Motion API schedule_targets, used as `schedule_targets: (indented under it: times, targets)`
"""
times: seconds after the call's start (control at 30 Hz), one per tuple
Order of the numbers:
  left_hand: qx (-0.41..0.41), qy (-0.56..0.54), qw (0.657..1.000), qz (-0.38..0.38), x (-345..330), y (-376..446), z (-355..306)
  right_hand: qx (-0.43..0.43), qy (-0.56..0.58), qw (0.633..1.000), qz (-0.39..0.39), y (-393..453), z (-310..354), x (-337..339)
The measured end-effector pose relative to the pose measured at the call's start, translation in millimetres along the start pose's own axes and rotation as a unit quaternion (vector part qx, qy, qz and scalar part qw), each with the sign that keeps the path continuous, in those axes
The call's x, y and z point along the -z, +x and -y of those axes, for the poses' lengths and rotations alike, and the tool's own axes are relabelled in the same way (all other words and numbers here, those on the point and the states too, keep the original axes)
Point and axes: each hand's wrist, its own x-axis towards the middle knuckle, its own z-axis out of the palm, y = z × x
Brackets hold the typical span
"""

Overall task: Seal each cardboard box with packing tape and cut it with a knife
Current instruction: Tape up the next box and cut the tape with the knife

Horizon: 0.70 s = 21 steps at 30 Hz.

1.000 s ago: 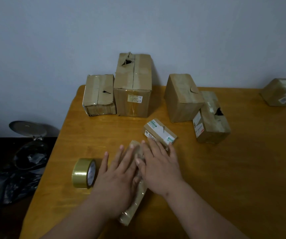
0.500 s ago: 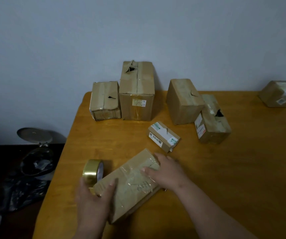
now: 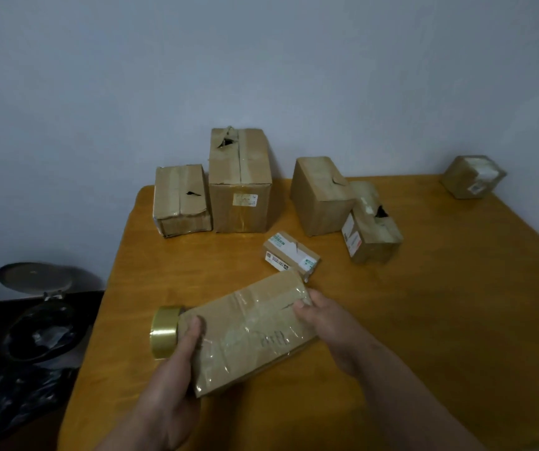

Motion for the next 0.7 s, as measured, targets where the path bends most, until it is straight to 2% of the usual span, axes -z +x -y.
schedule_targets:
  times: [0.1,0.23,0.4,0.5,0.7]
  targets:
    - [-0.029,0.055,0.998,0.033,-30.1,-1.4,-14.2,0.005,0.059,0.997,-0.046,-12.5,3.7,26.1]
    - [-0.044,0.142,0.985,0.086,-76.0,1.3,-23.1,0.000,0.079,0.991,-0.104,-27.3,-5.6,63.2]
    - [-0.045,0.270,0.951,0.142,-140.0,11.5,-4.2,-0.020,0.107,0.978,-0.177,-42.2,-33.2,116.7]
    - [-0.073,0.338,0.930,0.128,-186.5,27.1,19.7,-0.017,0.135,0.966,-0.221,-52.1,-51.6,151.6]
    - [-0.200,0.417,0.884,0.067,-313.7,54.4,88.7,-0.028,0.180,0.925,-0.334,-62.2,-86.7,246.5]
